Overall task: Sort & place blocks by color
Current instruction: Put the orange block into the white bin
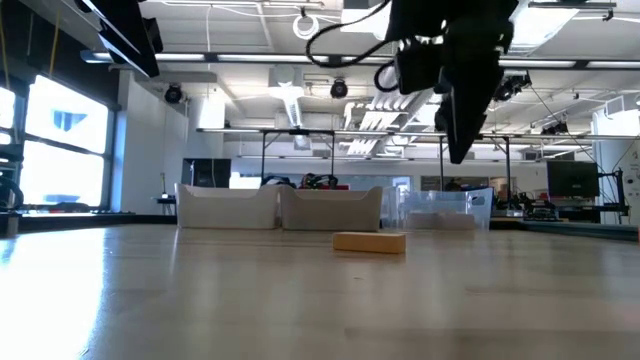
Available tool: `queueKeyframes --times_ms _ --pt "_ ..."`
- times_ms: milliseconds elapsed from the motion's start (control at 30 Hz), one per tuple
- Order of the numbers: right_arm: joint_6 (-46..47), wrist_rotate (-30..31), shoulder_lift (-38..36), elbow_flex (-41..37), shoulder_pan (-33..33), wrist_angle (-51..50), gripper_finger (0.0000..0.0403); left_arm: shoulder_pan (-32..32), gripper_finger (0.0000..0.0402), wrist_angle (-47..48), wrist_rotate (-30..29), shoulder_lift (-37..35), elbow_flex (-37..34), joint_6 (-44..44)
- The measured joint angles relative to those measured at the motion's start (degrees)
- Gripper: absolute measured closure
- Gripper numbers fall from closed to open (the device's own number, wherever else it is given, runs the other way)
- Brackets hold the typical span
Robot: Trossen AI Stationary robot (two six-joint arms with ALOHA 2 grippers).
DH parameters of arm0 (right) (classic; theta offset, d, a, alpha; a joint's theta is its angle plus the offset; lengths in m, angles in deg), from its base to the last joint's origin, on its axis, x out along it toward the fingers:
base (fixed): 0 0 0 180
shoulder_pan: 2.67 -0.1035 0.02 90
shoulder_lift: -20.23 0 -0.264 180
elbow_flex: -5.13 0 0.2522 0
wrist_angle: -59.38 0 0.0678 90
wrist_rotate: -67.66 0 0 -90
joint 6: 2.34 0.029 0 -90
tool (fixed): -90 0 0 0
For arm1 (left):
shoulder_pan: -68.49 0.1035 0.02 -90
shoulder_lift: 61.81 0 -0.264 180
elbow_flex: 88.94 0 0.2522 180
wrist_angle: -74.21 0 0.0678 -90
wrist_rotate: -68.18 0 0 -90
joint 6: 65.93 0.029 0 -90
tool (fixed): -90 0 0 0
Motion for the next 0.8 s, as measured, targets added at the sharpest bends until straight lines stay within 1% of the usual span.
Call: queueKeyframes --times_ms 167,333,467,667,800 --pt "-1.65 0.0 0.0 0.0 -5.54 1.42 0.019 0.0 0.0229 -0.05 -0.08 0.0 0.0 -0.2" --pt "-5.31 0.02 0.0 0.0 -10.63 2.54 0.019 0.0 0.0229 -0.52 -0.08 0.0 0.0 -0.33" --pt "-5.96 0.33 0.0 0.0 -14.57 4.3 0.019 0.0 0.0229 -0.55 -0.08 0.0 0.0 -0.36" --pt "-6.85 1.42 0.0 0.0 -18.84 7.26 0.019 0.0 0.0229 -0.55 -0.07 0.0 0.0 -0.57" --pt "-9.42 0.44 0.0 0.0 -21.68 10.15 0.019 0.0 0.0229 -0.71 -0.07 0.0 0.0 -0.57"
